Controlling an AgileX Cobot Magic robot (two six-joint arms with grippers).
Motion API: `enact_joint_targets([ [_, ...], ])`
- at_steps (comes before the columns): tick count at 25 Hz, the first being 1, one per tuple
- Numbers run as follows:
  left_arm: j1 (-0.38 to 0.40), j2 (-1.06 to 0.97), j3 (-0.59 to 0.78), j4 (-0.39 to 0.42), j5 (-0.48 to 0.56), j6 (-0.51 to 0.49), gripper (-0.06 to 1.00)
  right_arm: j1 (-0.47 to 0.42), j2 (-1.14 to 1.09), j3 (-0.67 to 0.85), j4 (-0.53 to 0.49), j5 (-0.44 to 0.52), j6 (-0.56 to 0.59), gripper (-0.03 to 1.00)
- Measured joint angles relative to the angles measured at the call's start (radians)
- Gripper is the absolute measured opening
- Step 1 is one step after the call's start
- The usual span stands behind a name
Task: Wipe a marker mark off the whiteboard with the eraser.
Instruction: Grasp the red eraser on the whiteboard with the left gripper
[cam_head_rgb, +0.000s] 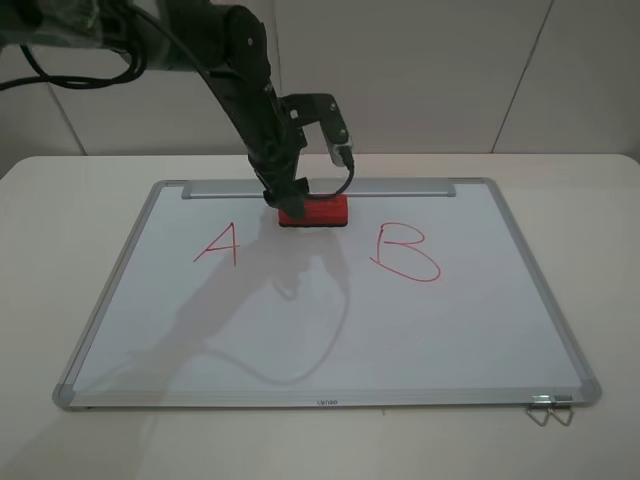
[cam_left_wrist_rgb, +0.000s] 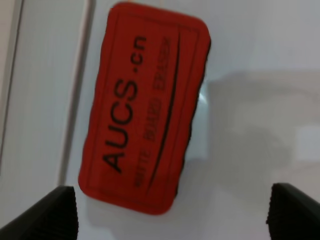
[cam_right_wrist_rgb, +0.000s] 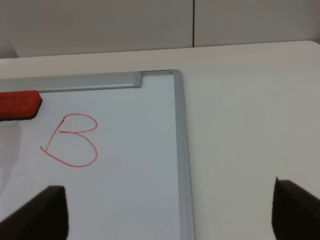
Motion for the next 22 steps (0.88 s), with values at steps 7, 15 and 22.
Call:
enact_joint_targets([
  [7,-0.003,0.002,-0.002,0.027,-0.047,0.090,0.76,0.000,0.000,0.000,0.000,0.000,0.000,0.72],
  [15,-0.002,0.014,-0.003,0.034,-0.050,0.091,0.76,0.000,0.000,0.000,0.000,0.000,0.000,0.72],
  [22,-0.002,0.052,-0.003,0.033,-0.055,0.091,0.76,0.000,0.000,0.000,0.000,0.000,0.000,0.72],
])
